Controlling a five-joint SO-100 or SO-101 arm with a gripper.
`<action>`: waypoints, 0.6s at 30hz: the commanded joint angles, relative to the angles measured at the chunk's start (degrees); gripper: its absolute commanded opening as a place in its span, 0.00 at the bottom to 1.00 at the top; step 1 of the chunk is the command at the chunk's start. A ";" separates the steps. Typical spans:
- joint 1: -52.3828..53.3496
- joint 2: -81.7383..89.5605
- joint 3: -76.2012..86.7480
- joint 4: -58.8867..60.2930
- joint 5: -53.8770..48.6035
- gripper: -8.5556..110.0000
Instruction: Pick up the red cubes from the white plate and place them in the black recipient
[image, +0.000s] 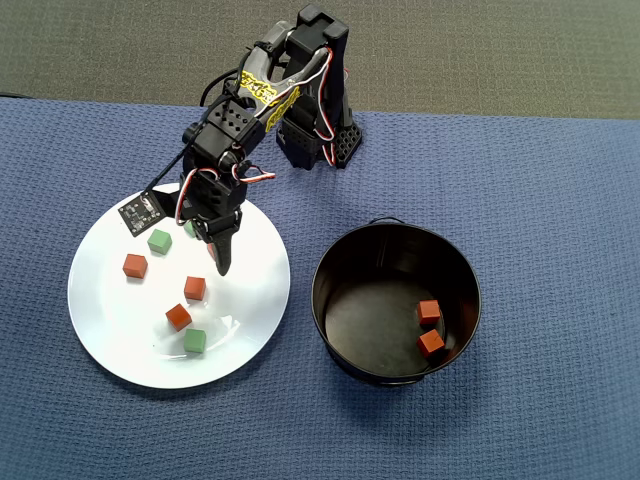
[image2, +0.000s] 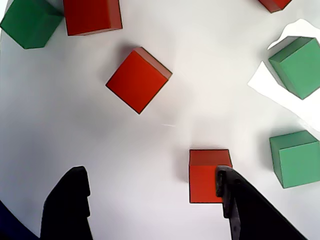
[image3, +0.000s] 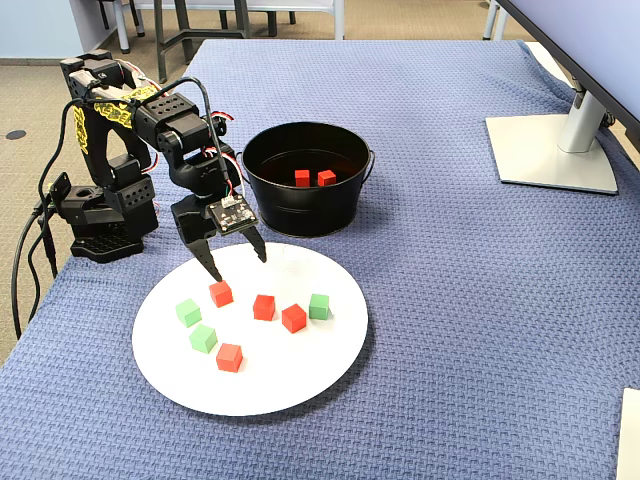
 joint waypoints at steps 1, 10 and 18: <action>1.23 0.26 0.88 -2.55 -1.58 0.29; 1.41 -0.44 2.11 -3.60 -1.58 0.29; 1.67 -0.88 2.46 -4.04 -1.76 0.29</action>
